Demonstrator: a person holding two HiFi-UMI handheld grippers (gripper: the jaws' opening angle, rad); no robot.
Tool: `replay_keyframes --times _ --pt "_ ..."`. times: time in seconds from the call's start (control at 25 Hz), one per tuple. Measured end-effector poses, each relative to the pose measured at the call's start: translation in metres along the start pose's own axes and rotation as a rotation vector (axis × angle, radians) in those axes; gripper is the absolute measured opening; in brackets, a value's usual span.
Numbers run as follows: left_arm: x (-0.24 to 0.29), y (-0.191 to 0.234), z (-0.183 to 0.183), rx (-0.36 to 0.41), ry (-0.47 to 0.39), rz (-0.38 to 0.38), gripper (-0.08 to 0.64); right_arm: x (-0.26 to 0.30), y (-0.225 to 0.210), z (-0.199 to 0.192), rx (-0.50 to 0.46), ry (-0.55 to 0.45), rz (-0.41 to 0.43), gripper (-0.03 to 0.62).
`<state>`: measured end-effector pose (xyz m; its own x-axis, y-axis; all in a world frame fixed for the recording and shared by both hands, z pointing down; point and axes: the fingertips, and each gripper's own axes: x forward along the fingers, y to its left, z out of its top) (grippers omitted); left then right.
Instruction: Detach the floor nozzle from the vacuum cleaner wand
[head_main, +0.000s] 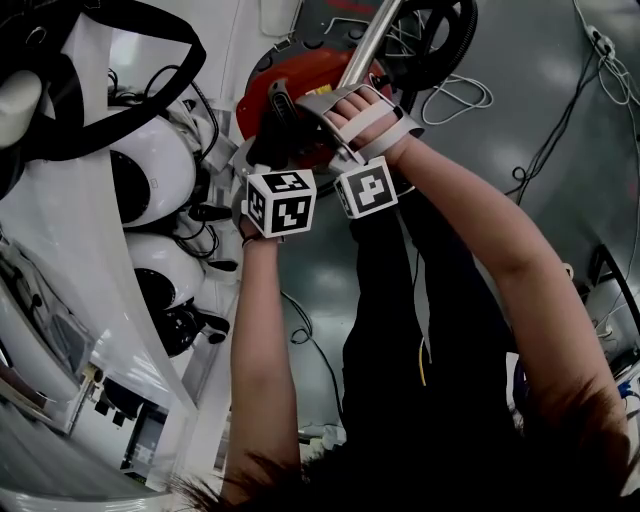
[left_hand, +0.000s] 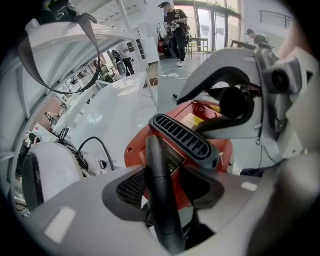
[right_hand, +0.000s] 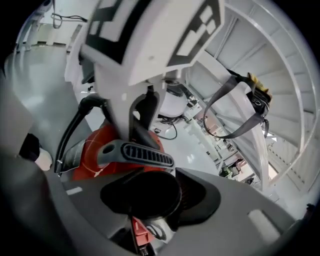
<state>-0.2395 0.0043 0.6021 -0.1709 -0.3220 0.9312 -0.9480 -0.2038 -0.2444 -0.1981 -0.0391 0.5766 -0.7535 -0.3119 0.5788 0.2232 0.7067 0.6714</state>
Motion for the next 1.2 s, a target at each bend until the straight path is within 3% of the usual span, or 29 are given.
replay_keyframes --times 0.24,0.4,0.64,0.76,1.0,1.2 --pt "-0.001 0.001 0.001 -0.013 -0.006 0.005 0.218 -0.022 0.023 -0.017 -0.014 0.008 -0.045 0.212" --pt "-0.001 0.001 0.001 -0.01 -0.013 0.015 0.218 -0.03 0.03 -0.021 -0.022 -0.025 -0.08 0.192" --pt "-0.003 0.001 0.0 -0.016 -0.026 0.022 0.222 -0.036 0.031 -0.011 -0.032 -0.067 -0.057 0.238" --pt "-0.005 0.002 -0.002 -0.026 -0.028 0.016 0.259 -0.04 0.036 -0.009 -0.026 -0.075 -0.033 0.258" --pt "-0.009 0.004 -0.002 -0.075 -0.065 -0.012 0.275 -0.053 0.028 -0.009 0.049 -0.067 -0.064 0.264" --pt "-0.017 0.001 -0.002 -0.138 -0.11 -0.065 0.268 -0.079 0.018 -0.019 0.221 -0.008 -0.103 0.321"
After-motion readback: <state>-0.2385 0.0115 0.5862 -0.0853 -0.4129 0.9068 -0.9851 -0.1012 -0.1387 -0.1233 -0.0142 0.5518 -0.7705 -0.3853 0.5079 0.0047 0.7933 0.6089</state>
